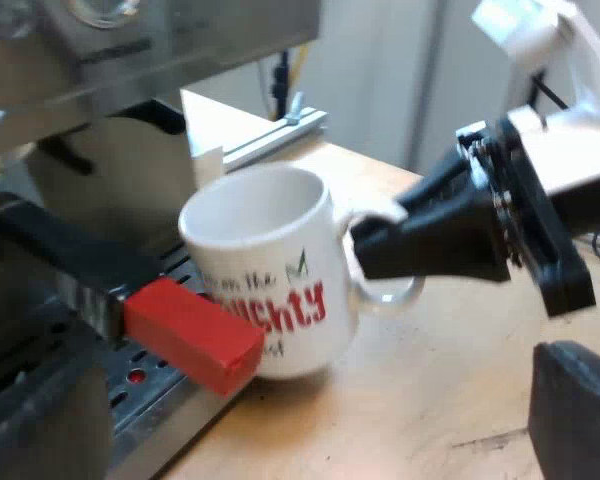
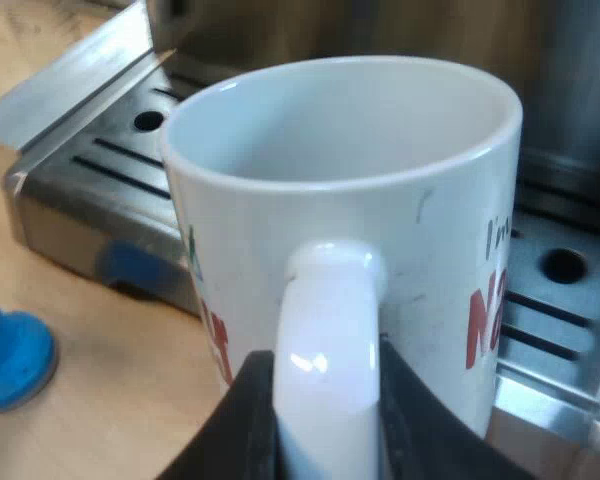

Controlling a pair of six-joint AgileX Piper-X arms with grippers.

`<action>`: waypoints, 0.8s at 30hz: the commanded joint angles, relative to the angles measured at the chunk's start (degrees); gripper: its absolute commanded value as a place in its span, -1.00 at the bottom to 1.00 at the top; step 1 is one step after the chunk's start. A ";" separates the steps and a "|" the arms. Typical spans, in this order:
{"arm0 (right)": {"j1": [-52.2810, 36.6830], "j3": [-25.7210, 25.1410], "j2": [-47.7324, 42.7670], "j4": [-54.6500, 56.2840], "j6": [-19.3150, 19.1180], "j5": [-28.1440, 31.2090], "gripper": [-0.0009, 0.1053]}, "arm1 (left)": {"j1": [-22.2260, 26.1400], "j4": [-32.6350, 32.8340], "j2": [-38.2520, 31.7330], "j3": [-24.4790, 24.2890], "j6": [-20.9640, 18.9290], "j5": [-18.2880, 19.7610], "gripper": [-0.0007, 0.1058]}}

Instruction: Remove mug from coffee machine

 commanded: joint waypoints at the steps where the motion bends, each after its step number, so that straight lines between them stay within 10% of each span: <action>1: 0.14 -0.82 -3.92 2.24 2.90 4.78 -0.98 | -0.66 -0.63 -0.06 -0.61 -0.59 0.23 0.62; 24: -1.59 -0.27 -7.69 10.77 10.90 26.85 -0.98 | -7.49 -7.13 9.28 -0.61 -0.59 0.09 0.62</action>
